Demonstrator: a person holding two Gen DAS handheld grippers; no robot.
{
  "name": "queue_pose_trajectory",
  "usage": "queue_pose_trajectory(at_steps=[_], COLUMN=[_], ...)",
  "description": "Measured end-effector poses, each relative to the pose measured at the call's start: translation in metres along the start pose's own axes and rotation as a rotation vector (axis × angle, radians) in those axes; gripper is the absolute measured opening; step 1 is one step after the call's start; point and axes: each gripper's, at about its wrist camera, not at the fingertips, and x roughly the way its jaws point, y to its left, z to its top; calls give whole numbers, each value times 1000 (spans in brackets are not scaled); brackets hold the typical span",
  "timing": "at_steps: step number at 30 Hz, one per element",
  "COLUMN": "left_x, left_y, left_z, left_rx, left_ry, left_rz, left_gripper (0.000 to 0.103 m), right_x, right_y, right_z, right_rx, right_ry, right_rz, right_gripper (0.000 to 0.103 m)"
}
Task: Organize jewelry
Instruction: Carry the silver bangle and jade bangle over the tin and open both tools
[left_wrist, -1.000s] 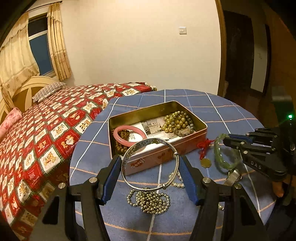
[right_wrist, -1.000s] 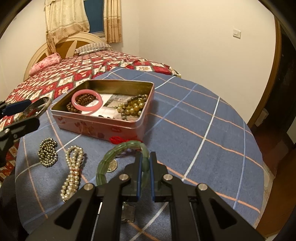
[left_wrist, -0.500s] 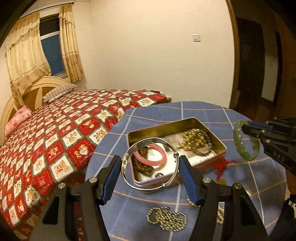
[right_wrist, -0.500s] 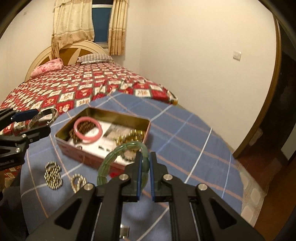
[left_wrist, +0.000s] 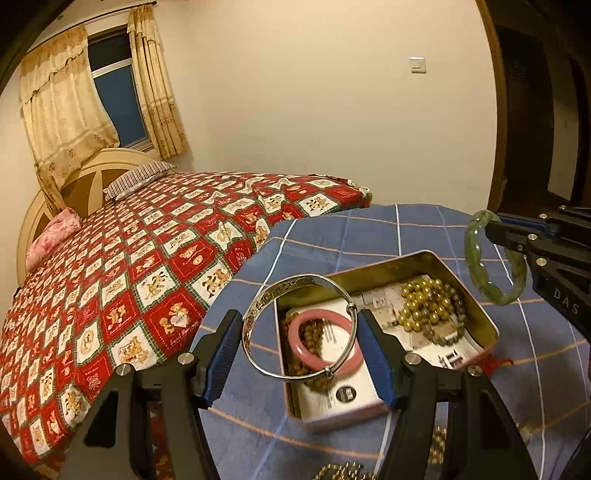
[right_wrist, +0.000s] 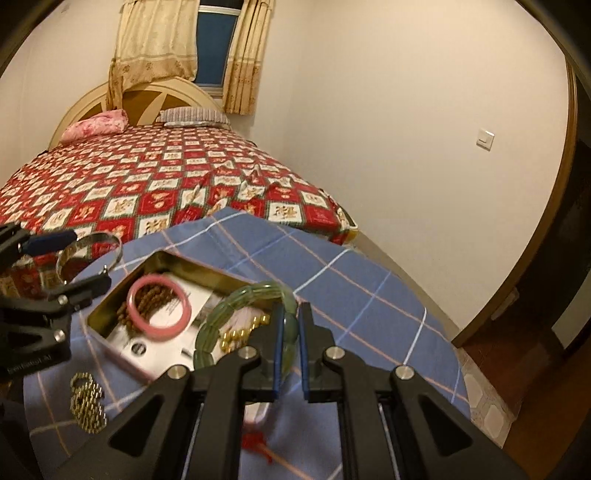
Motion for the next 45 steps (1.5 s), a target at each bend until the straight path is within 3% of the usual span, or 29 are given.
queue_pose_trajectory(at_steps=[14, 31, 35, 36, 38, 39, 40, 45], left_x=[49, 63, 66, 65, 60, 58, 55, 45], left_y=[-10, -14, -17, -18, -19, -19, -17, -7], left_z=[1, 5, 6, 7, 9, 10, 11, 5], left_rx=[1, 32, 50, 55, 67, 70, 69, 55], left_ry=[62, 83, 93, 91, 80, 77, 68, 78], left_rz=[-1, -7, 2, 2, 12, 20, 21, 61], left_gripper=[64, 64, 65, 65, 65, 71, 78, 80], right_x=[39, 70, 74, 73, 69, 67, 64, 50], right_y=[7, 9, 13, 14, 14, 13, 12, 3], right_z=[3, -2, -3, -2, -1, 0, 1, -5], right_rx=[-43, -35, -45, -47, -48, -46, -44, -38], right_ry=[64, 125, 143, 142, 127, 120, 113, 114], right_rz=[-4, 23, 45, 47, 44, 36, 27, -8], right_gripper=[9, 11, 15, 23, 50, 67, 68, 69])
